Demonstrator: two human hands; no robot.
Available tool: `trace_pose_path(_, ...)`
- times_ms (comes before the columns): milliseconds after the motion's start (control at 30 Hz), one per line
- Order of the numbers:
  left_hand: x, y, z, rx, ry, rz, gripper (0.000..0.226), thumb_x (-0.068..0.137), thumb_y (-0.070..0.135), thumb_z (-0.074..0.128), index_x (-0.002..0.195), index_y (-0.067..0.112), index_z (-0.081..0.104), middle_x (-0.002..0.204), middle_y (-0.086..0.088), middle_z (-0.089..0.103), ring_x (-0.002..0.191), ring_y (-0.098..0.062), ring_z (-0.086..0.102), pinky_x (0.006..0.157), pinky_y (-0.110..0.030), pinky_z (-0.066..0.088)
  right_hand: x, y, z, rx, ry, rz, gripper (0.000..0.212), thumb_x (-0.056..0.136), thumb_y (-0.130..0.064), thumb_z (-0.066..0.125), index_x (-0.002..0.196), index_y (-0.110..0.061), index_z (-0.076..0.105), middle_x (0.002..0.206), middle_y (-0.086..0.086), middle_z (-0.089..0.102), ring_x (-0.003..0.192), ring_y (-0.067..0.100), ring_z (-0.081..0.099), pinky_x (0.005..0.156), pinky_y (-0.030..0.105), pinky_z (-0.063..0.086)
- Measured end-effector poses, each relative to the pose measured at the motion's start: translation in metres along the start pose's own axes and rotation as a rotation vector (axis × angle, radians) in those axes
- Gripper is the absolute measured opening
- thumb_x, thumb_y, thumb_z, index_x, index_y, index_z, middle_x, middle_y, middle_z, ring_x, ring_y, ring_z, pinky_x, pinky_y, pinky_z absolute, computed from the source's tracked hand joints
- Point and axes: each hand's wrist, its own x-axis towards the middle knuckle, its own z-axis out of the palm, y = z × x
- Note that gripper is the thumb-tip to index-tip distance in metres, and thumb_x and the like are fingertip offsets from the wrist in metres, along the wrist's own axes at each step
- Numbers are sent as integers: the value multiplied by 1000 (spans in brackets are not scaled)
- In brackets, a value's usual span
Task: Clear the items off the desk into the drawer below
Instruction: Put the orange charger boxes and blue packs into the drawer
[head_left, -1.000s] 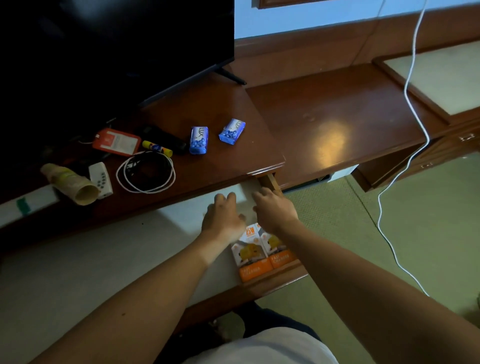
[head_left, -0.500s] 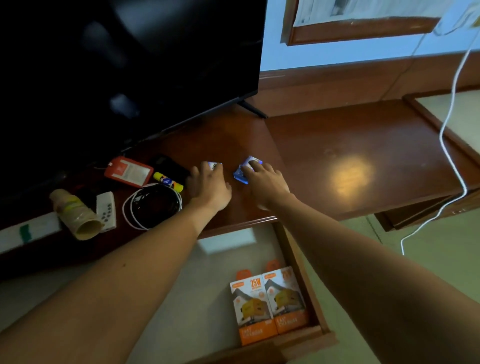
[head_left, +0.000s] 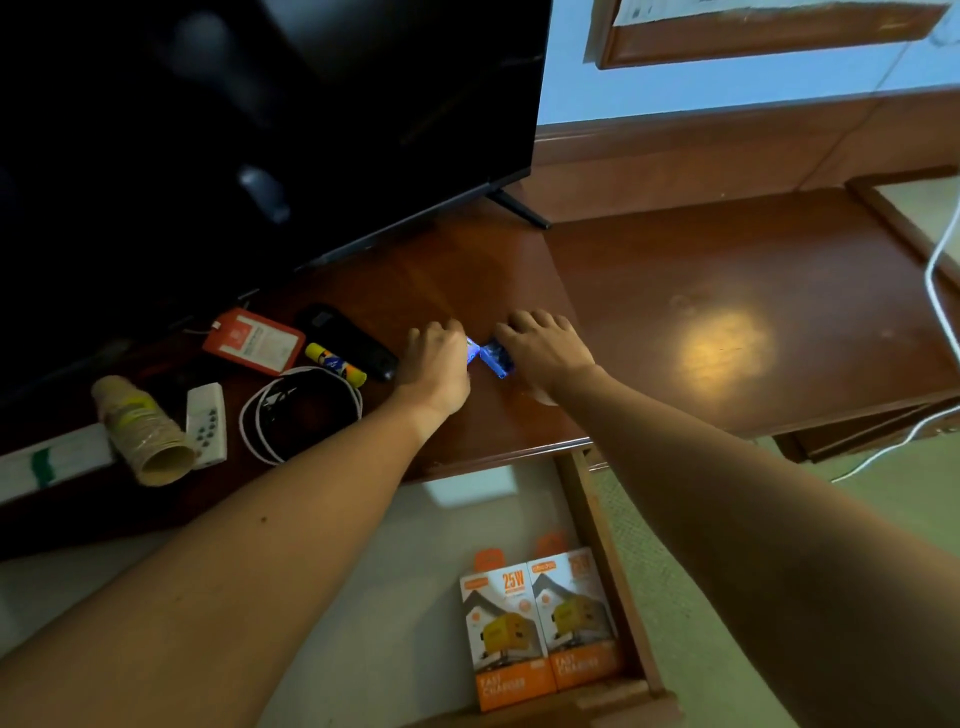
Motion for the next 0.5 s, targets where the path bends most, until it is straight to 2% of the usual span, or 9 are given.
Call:
trace_pose_path(100,-14,-1,1,-12,10,46,36,89,19,70,120,8,56,123,-14,59,115,-33,53,95,-38,43,-18,-1,-1,-4,-11,46,77,82,-37,78,147,-25,37,136,12,45,123,37,46,101,48,43)
trace_pose_path(333,-68,-2,8,-18,23,139,30,88,18,66,117,11,59,119,-12,61,109,-34,53,90,-38,43,-80,-25,3,23,-21,93,69,81,-28,75,142,-16,45,139,11,45,126,33,47,104,43,43)
trace_pose_path(500,-118,-7,25,-41,10,238,32,84,14,65,116,13,59,118,-9,60,104,-31,51,88,-39,45,-122,-56,11,66,-42,69,57,81,-20,71,134,-12,49,128,10,53,120,31,52,96,41,47)
